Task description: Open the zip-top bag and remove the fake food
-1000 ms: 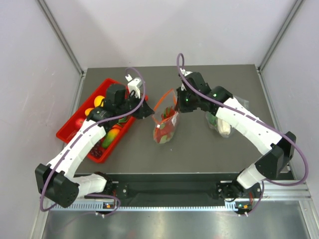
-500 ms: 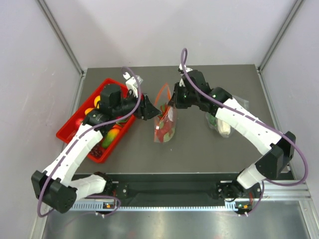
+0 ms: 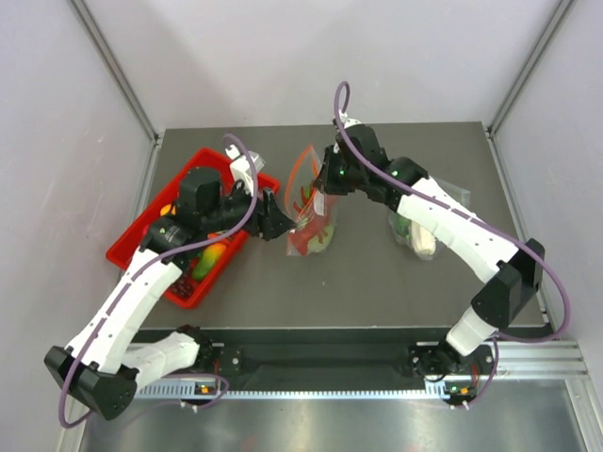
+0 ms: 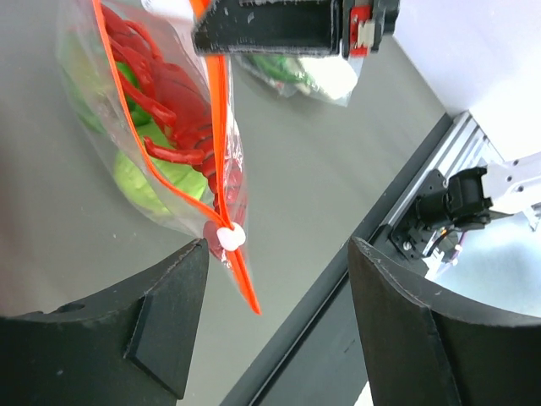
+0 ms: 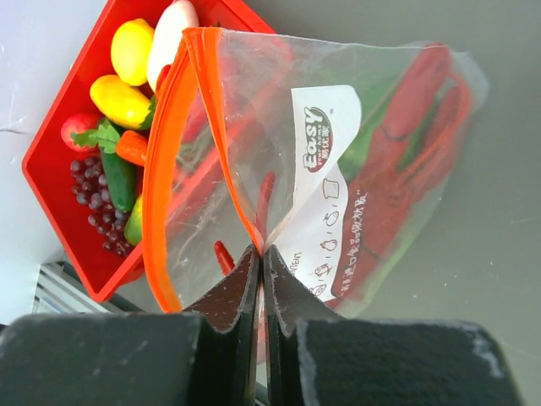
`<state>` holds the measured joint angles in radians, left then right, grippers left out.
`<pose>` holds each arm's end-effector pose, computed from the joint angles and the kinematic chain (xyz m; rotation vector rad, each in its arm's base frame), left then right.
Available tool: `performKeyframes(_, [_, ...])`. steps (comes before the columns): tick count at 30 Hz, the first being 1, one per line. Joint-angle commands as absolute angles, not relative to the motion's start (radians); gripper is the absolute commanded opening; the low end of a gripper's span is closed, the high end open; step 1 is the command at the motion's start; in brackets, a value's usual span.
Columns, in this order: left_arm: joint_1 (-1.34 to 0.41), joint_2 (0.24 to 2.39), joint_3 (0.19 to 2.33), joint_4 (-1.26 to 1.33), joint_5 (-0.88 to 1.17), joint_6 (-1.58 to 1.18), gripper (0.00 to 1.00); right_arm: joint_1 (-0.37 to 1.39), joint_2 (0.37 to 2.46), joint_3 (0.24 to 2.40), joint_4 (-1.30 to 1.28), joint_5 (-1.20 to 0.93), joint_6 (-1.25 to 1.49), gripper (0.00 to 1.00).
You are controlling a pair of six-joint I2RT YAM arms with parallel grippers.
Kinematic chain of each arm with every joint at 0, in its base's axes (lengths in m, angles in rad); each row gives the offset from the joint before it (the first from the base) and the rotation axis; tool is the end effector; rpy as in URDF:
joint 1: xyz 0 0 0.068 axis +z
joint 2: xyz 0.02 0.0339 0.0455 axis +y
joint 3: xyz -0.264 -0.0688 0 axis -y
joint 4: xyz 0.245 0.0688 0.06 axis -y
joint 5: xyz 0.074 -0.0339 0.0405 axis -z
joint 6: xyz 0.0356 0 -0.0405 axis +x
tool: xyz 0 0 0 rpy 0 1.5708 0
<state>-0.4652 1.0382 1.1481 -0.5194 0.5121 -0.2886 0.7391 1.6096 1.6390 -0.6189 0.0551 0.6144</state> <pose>0.1881 -0.1139 0.3856 0.5267 1.9929 -0.9851 0.2707 0.2440 0.3836 -0.1071 2.2466 0.7041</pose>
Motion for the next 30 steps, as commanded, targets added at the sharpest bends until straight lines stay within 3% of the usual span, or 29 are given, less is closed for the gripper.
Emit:
performKeyframes(1, [-0.486, 1.049, 1.118, -0.506, 0.489, -0.284, 0.72, 0.749, 1.605, 1.717, -0.538, 0.069, 0.629, 0.00])
performKeyframes(17, [-0.560, 1.189, 1.108, -0.449, 0.330, -0.249, 0.71, 0.770, 1.595, 1.704, -0.532, 0.064, 0.644, 0.00])
performKeyframes(20, [-0.560, 1.193, 1.106, -0.449, 0.316, -0.242, 0.59, 0.772, 1.595, 1.700, -0.531, 0.055, 0.643, 0.00])
performKeyframes(21, [-0.560, 1.196, 1.108, -0.451, 0.316, -0.239, 0.43, 0.773, 1.595, 1.698, -0.531, 0.052, 0.643, 0.00])
performKeyframes(24, [-0.560, 1.198, 1.108, -0.451, 0.318, -0.230, 0.24, 0.772, 1.589, 1.681, -0.531, 0.049, 0.644, 0.00])
performKeyframes(25, [-0.561, 1.200, 1.114, -0.451, 0.316, -0.226, 0.12, 0.772, 1.585, 1.674, -0.532, 0.051, 0.643, 0.00])
performKeyframes(27, [-0.560, 1.193, 1.129, -0.460, 0.310, -0.201, 0.02, 0.772, 1.574, 1.658, -0.541, 0.054, 0.632, 0.00])
performKeyframes(30, [-0.560, 1.189, 1.175, -0.482, 0.319, -0.138, 0.00, 0.770, 1.557, 1.651, -0.552, 0.063, 0.582, 0.03])
